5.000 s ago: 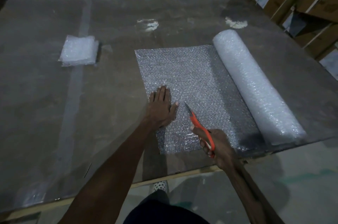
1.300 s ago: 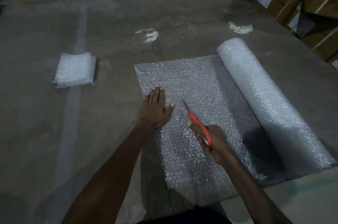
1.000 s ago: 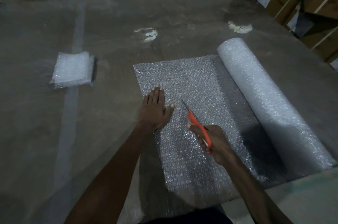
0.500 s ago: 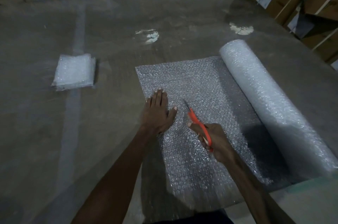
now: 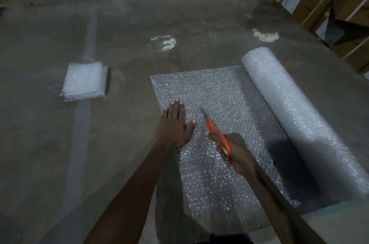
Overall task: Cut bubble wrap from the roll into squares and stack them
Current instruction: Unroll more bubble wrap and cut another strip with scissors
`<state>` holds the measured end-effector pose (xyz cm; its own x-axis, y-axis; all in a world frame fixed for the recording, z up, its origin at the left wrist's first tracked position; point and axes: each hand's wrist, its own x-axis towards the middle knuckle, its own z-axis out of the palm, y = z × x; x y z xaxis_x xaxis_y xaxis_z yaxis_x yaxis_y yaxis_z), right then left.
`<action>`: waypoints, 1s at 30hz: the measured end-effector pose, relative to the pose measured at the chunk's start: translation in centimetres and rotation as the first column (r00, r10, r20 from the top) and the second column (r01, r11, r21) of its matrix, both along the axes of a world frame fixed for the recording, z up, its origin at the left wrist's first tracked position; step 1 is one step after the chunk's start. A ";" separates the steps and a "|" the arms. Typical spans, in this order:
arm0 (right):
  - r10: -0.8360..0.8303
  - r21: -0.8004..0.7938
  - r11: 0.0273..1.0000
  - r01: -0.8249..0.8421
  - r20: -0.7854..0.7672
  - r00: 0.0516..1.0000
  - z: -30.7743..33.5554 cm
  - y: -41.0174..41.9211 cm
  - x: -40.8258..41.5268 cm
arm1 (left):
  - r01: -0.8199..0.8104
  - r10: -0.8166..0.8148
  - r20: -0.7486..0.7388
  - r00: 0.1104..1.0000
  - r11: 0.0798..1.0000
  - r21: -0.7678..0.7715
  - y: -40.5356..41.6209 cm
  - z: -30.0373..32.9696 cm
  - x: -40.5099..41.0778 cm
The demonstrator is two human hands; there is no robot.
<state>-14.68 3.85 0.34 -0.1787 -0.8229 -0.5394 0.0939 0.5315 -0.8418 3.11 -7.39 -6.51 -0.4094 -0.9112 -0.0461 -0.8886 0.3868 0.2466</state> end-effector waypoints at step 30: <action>-0.020 -0.032 0.999 0.020 0.003 1.000 -0.4 -2.9 0.3 | -0.007 0.007 -0.009 1.000 1.000 0.019 0.0 -0.2 -0.2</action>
